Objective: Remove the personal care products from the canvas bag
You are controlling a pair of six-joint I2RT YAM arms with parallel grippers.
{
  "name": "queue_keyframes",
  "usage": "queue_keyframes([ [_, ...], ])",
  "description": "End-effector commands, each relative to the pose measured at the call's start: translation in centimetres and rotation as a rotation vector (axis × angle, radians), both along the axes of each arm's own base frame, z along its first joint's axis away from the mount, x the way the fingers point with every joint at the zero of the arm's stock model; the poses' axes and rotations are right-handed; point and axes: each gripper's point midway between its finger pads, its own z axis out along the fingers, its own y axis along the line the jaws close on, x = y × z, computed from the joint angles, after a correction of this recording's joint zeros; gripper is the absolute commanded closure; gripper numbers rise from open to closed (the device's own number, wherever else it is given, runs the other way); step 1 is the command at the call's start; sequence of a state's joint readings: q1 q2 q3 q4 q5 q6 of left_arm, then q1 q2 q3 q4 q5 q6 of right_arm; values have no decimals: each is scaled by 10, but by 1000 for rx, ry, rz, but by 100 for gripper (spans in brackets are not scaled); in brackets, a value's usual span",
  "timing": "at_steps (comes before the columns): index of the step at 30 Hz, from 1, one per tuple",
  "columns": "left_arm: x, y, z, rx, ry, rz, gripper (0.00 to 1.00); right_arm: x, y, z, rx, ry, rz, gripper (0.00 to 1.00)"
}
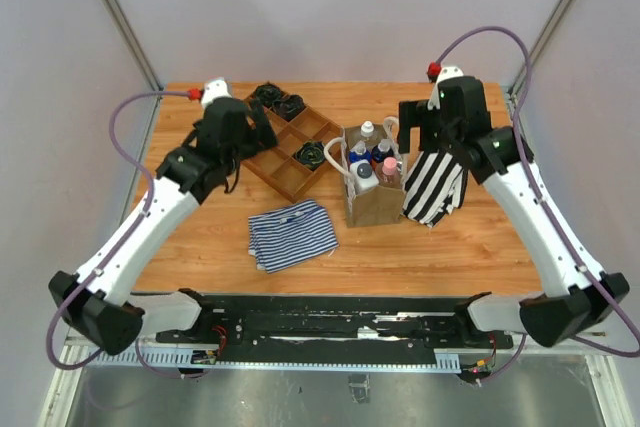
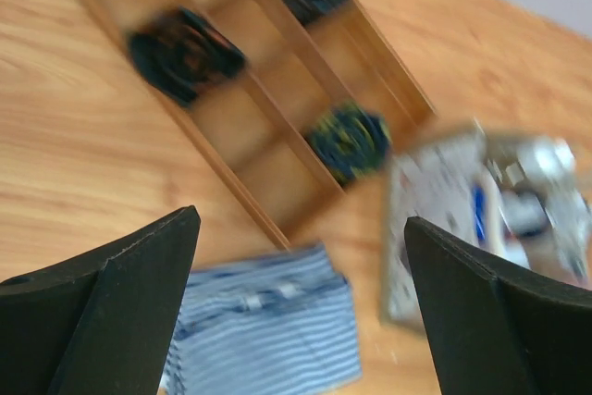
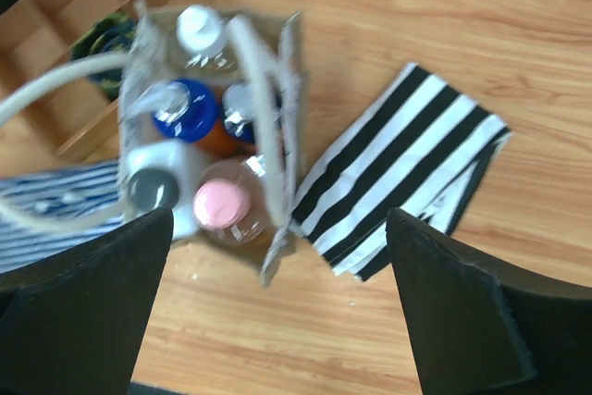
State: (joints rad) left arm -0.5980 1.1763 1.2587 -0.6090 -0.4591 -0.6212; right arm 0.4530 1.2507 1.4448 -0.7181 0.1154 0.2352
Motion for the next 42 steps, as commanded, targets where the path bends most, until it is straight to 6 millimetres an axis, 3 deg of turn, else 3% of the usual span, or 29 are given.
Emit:
queue_keyframes([
  [1,50,59,6,97,36,150,0,23,-12,6,-15,60,-29,2],
  [4,71,60,-8,146,129,157,0,29,5,-3,35,80,20,2],
  [7,78,44,-27,130,195,91,0,30,12,-6,12,64,40,7],
  [11,75,31,-67,113,286,32,0,27,31,3,-85,-22,105,10],
  [13,73,19,-81,102,319,-7,0,27,46,6,-168,-58,141,4],
  [14,71,13,-85,102,323,-22,0,28,53,8,-209,-68,155,0],
  [17,65,-5,-82,109,301,-68,0,33,79,10,-206,-48,216,2],
  [19,59,-8,-79,117,290,-83,0,35,83,4,-197,-21,217,1],
  [21,53,-3,-76,129,281,-87,0,38,63,-2,-235,-13,109,1],
  [24,44,8,-80,166,285,-73,0,38,7,-8,-217,8,-105,2],
  [28,41,3,-104,173,354,-100,0,34,-70,-16,-114,15,-366,2],
  [30,42,0,-111,167,367,-105,0,30,-94,-20,-93,17,-436,1],
  [34,45,-6,-113,135,347,-113,0,32,-105,-65,-3,191,-409,2],
  [42,38,-12,-119,102,358,-146,0,41,-81,-169,112,507,-336,1],
])
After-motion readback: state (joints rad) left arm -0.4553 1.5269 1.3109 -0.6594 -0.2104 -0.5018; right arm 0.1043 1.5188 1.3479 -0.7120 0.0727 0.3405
